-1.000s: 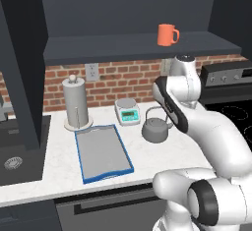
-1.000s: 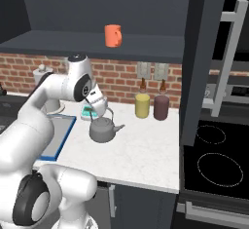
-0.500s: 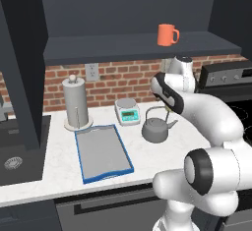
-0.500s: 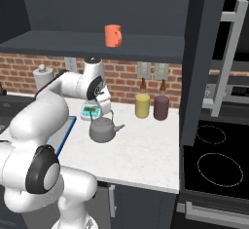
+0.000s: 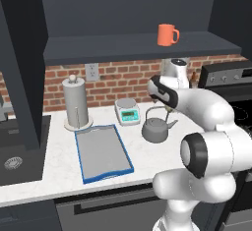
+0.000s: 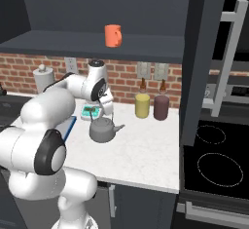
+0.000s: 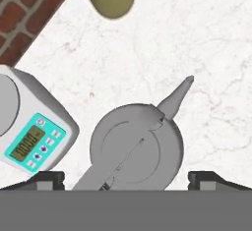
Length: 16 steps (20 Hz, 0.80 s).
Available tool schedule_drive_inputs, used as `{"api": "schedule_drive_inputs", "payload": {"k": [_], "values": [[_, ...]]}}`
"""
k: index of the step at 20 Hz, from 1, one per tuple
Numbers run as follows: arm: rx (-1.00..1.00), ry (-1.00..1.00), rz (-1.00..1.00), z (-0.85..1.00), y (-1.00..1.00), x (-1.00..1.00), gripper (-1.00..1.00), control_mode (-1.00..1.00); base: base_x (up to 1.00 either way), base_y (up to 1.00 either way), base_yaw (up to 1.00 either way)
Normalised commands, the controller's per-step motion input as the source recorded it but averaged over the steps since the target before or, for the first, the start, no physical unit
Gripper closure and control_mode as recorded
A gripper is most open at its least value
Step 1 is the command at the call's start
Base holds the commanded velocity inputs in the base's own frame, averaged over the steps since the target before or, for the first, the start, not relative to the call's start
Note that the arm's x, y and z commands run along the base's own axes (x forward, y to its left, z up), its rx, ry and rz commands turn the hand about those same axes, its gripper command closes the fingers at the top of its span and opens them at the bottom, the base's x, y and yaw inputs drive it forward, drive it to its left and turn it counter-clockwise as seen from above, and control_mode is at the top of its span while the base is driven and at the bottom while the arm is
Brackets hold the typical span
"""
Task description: Pick the kettle from the counter and place it on the tray. Then pick the mug from the cabinet and place it on the tray. Then close the cabinet doors.
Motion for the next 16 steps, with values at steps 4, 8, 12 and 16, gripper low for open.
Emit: {"api": "schedule_drive_inputs", "payload": {"k": [4, 8, 12, 16], "values": [[0.0, 0.11, 0.0, -0.28, 0.0, 0.23, -1.0, -1.0, 0.0, 0.0, 0.0], [0.0, 0.01, 0.0, -0.1, 0.0, 0.25, -1.0, -1.0, 0.0, 0.0, 0.0], [0.0, 0.0, 0.0, -0.01, -0.01, 0.18, -1.0, -1.0, 0.0, 0.0, 0.0], [0.0, 0.0, 0.0, -0.05, 0.0, 0.19, -1.0, -1.0, 0.0, 0.0, 0.0]]}}
